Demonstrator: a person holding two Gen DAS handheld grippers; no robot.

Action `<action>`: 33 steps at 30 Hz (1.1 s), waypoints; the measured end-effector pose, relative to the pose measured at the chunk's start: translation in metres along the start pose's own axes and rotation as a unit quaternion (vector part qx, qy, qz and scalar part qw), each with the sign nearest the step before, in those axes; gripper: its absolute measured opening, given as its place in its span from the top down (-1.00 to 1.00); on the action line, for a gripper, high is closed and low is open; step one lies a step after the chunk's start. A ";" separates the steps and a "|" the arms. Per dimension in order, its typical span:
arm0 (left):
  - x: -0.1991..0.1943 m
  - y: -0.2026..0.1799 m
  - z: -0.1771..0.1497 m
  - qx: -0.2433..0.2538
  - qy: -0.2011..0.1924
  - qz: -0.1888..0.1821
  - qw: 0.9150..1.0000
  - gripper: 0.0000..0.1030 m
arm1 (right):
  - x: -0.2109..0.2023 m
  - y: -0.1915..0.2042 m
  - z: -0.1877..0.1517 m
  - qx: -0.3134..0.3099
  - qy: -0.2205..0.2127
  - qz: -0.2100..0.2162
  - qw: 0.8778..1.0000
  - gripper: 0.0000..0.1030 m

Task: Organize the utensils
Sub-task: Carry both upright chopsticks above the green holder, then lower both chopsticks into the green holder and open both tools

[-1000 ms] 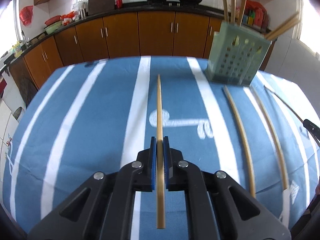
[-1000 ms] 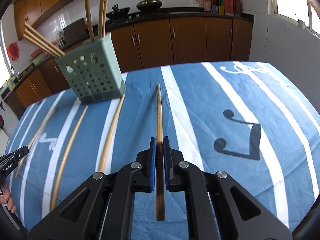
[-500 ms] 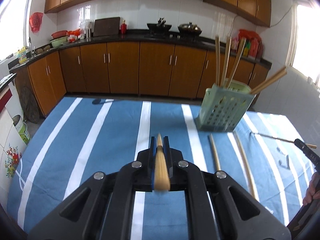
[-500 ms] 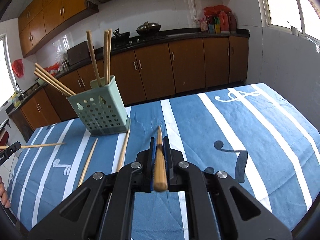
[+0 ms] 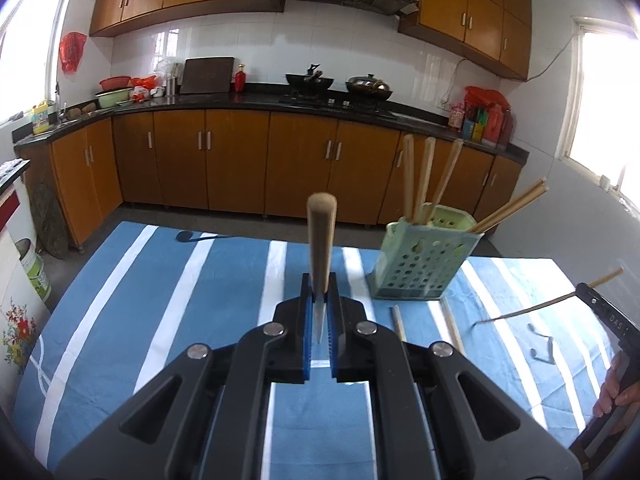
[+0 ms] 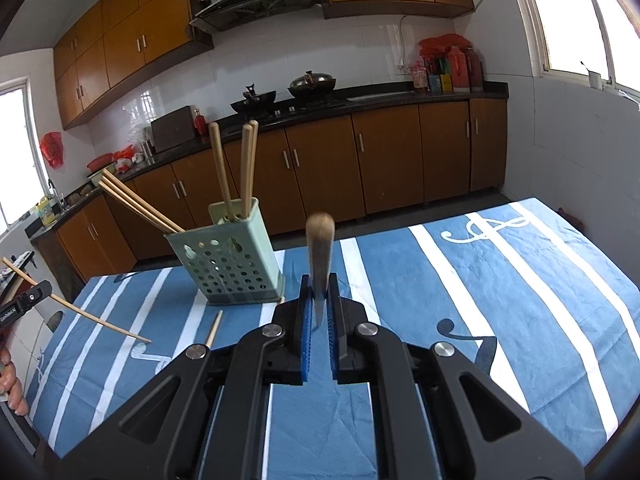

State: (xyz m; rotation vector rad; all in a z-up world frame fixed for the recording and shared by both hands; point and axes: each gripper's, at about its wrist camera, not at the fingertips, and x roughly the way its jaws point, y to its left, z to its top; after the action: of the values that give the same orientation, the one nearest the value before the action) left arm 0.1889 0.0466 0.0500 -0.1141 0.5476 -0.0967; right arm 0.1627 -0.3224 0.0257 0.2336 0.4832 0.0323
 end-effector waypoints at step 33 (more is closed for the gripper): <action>0.045 -0.110 0.130 -0.007 -0.137 -0.052 0.989 0.85 | 0.039 0.069 0.113 -0.018 -0.107 0.068 0.992 0.85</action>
State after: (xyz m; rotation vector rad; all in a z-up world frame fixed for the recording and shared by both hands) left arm 0.2883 -0.0567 0.1515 -0.1666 0.2680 -0.1769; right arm 0.2508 -0.2761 0.1208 0.2319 0.2518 0.1467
